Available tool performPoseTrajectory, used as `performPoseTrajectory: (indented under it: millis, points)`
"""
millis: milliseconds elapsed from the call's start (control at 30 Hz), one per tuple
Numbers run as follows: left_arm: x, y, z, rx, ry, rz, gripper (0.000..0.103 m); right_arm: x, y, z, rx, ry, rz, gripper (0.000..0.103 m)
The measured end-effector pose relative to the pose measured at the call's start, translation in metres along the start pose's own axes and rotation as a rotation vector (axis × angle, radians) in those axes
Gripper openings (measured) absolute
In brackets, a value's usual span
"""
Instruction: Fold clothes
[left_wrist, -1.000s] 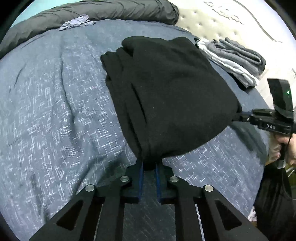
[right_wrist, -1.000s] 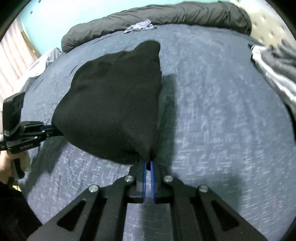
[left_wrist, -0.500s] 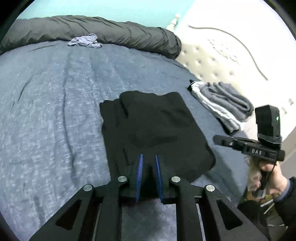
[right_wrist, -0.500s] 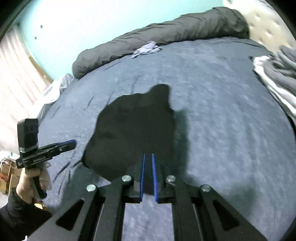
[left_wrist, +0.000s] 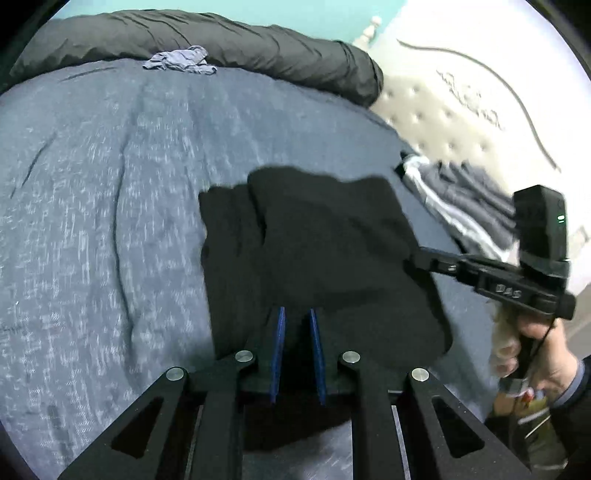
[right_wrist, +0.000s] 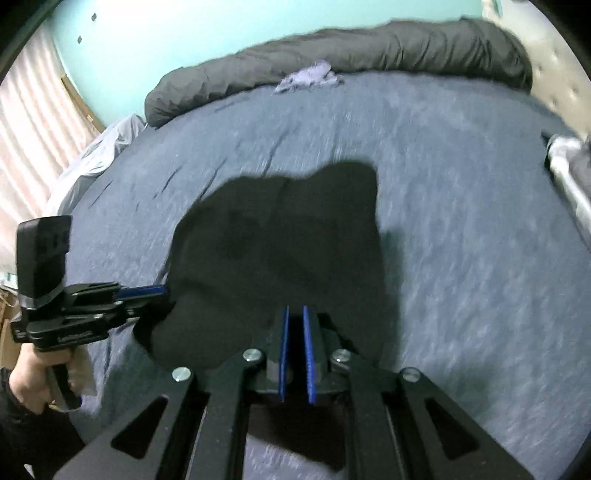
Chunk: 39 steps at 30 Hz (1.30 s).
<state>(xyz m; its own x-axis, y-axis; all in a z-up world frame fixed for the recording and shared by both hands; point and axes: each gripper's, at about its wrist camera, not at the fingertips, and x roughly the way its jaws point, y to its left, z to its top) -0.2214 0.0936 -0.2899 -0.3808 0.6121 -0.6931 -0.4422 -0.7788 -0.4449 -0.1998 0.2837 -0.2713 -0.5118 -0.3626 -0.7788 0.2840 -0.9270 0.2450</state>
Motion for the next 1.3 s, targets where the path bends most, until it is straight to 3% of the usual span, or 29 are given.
performPoseTrajectory:
  millis: [233,467,700,1000,1133,1200,1300]
  points:
    - [0.016,0.0,0.028,0.011,-0.028,0.002,0.015,0.026,0.0,0.034,-0.026,0.013,-0.032,0.007]
    - [0.047,0.016,0.027,-0.028,0.047,0.018,0.015,0.056,-0.009,0.034,-0.019,0.091,-0.06,0.007]
    - [0.031,0.01,0.033,-0.015,-0.007,0.055,0.015,0.037,-0.008,0.045,-0.022,0.011,-0.034,0.007]
    - [0.025,0.025,0.03,-0.05,-0.006,0.08,0.015,0.059,-0.01,0.051,0.017,0.094,-0.055,0.007]
    - [0.016,0.03,0.03,-0.065,-0.027,0.084,0.015,0.038,-0.013,0.052,0.072,0.046,-0.047,0.007]
    - [0.012,0.032,0.03,-0.076,-0.04,0.086,0.015,0.027,-0.003,0.057,0.055,0.005,-0.044,0.007]
    - [0.008,0.036,0.029,-0.089,-0.05,0.091,0.015,0.031,0.018,0.067,0.012,0.018,0.004,0.007]
